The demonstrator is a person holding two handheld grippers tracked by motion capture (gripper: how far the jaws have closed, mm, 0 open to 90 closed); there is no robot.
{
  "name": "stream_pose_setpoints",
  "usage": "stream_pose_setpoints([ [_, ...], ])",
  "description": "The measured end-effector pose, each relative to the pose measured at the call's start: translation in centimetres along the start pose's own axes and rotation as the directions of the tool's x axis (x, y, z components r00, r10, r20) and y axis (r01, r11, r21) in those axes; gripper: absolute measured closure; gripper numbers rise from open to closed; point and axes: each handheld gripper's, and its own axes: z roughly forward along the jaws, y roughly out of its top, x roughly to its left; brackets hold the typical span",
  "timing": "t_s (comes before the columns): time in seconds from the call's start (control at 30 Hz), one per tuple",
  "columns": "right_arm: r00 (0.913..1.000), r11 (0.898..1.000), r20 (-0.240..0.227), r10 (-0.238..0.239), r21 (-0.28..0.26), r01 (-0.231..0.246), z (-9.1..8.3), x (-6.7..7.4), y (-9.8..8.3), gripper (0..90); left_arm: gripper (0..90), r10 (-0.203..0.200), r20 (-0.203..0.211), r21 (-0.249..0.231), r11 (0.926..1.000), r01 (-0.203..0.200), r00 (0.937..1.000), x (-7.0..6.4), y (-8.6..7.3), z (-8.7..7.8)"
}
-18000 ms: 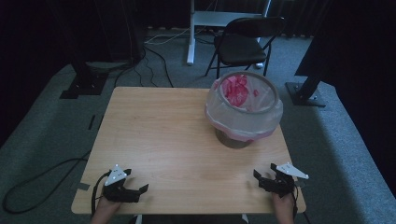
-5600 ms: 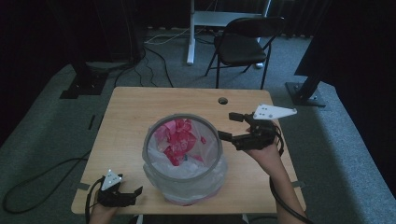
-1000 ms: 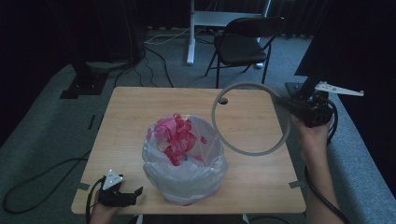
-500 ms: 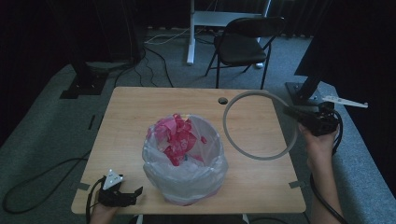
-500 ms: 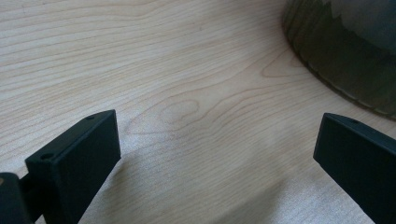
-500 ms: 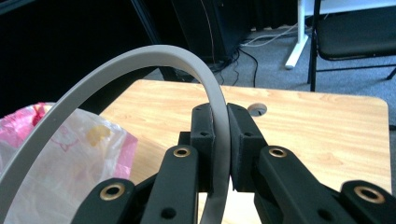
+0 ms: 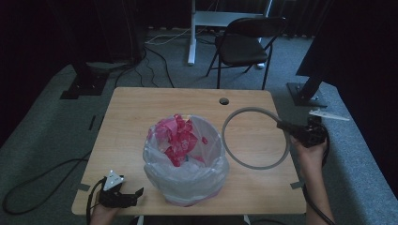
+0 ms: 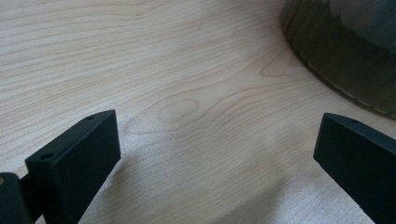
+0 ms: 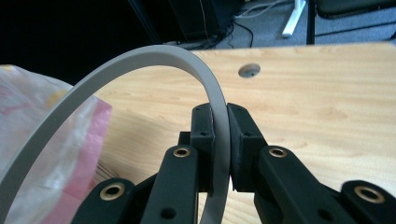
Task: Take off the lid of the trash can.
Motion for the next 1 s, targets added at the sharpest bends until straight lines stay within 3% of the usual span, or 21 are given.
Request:
stream_pose_setpoints([
  [0.63, 0.9971, 0.993, 0.013, 0.075, 0.091, -0.076, 4.6, -3.9, -6.3, 82.1, 0.6, 0.001, 0.003, 0.003, 1.0, -0.001, 1.0, 0.0, 0.0, 0.0],
  [1.0, 0.9934, 0.984, 0.056, 0.1, 0.143, -0.107, 6.6, -5.4, -9.2, 82.0, 0.6, 0.002, 0.007, 0.001, 1.0, -0.002, 1.0, 0.0, 0.0, 0.0],
])
